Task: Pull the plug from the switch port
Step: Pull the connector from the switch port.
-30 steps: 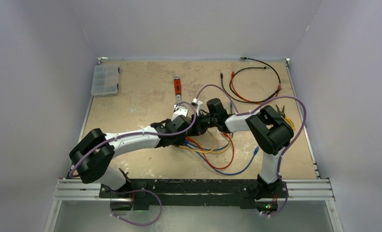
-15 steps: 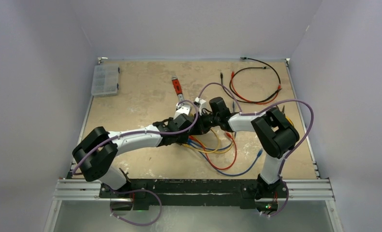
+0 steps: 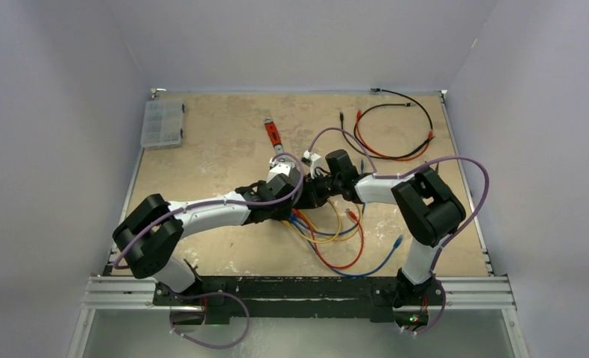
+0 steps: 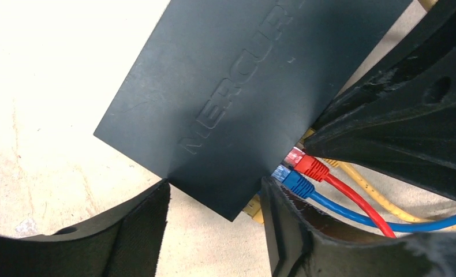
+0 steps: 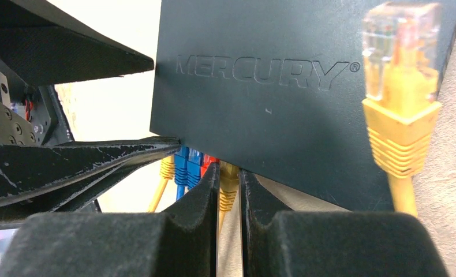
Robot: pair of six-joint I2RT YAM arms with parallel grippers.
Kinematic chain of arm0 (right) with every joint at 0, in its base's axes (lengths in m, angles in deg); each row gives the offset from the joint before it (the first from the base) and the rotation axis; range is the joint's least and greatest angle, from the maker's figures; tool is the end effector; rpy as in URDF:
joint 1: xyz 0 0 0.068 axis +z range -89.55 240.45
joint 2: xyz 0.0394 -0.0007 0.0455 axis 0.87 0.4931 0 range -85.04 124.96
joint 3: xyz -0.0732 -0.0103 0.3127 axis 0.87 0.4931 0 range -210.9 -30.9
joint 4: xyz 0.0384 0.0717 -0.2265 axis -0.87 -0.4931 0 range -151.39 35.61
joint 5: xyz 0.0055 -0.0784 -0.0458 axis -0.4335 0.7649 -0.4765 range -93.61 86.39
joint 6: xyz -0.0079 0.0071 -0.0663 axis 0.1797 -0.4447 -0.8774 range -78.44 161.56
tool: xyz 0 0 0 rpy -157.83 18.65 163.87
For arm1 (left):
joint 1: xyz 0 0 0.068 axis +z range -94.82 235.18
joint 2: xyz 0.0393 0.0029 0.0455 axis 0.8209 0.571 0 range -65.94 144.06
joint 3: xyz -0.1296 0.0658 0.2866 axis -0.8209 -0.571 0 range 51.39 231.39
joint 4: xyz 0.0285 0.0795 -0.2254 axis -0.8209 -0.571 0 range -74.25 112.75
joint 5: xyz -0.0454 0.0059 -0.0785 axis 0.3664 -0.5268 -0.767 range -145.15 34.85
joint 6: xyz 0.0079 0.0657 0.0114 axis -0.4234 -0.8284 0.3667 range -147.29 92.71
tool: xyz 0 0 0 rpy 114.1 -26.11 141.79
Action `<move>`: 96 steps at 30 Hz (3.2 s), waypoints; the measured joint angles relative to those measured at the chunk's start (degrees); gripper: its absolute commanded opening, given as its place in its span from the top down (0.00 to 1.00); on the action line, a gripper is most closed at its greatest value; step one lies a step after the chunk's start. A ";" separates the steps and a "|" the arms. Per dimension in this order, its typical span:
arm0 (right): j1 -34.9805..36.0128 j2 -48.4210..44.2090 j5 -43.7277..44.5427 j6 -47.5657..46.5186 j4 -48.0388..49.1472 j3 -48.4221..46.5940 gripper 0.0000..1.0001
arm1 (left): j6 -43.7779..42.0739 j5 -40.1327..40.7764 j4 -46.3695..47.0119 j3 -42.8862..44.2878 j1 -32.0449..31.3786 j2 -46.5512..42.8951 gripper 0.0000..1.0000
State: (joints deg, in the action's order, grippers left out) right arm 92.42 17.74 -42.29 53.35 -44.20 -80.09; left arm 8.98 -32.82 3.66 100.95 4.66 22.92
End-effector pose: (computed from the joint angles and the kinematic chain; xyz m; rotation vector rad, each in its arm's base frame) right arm 0.2827 0.2160 0.1964 -0.7712 2.2806 1.1573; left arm 0.1994 -0.2100 0.2275 0.1699 2.4766 -0.1265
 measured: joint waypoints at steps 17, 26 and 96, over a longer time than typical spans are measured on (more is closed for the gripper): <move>3.67 11.32 -7.61 -1.81 -5.97 -12.66 1.00 | -7.06 -0.85 -4.13 -2.56 3.15 -9.84 0.24; 8.04 13.44 -11.96 -4.83 -6.97 -14.43 1.00 | -9.60 -3.37 -3.89 -4.31 3.15 -9.49 0.29; -2.16 -4.79 3.63 2.75 -2.89 -7.26 0.55 | -5.42 -3.08 -0.94 -5.29 0.09 -6.21 0.19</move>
State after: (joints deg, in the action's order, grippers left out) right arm 90.26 12.96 -38.66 56.10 -47.08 -87.35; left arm 3.56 -35.90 2.72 95.66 4.74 16.71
